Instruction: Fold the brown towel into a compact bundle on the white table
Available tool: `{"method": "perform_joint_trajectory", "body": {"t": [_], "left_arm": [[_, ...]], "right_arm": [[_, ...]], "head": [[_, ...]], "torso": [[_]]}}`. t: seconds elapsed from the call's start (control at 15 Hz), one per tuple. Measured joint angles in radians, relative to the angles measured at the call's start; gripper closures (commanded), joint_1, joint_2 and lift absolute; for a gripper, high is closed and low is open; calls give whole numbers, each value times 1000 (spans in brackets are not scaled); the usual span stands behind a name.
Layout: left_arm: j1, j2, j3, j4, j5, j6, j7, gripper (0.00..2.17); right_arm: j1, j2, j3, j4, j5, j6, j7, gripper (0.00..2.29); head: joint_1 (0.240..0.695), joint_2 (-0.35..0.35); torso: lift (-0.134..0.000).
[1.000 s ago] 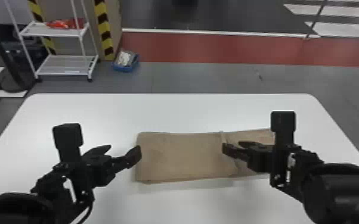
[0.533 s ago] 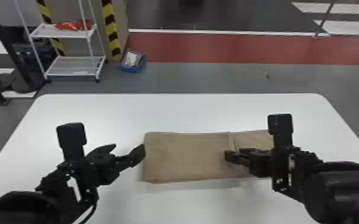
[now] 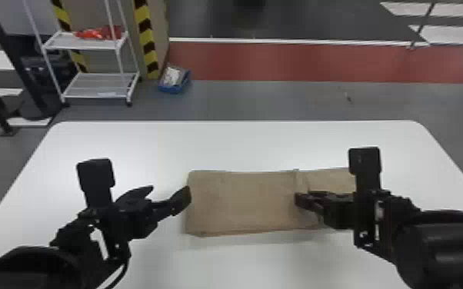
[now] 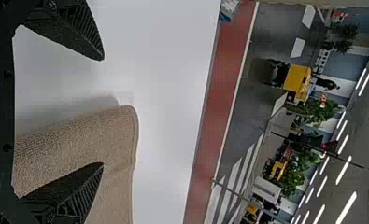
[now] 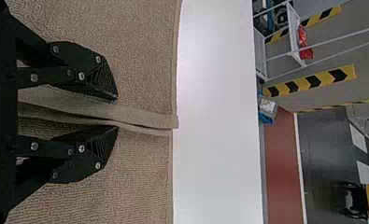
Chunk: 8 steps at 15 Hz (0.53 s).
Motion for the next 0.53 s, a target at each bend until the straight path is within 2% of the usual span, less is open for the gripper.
{"method": "perform_joint_trajectory", "body": {"t": [0.2,0.53], "left_arm": [[1,0,0,-4,0,0,0,87],[4,6,1,-11,10,0,0,87]], "right_arm": [[5,0,-2,-9,-4,-13,0,792],[29,0,-13,-104,-29,-51,-2,792]], "head": [[695,-21],[695,-14]], "torso": [[-124],[-124]]}}
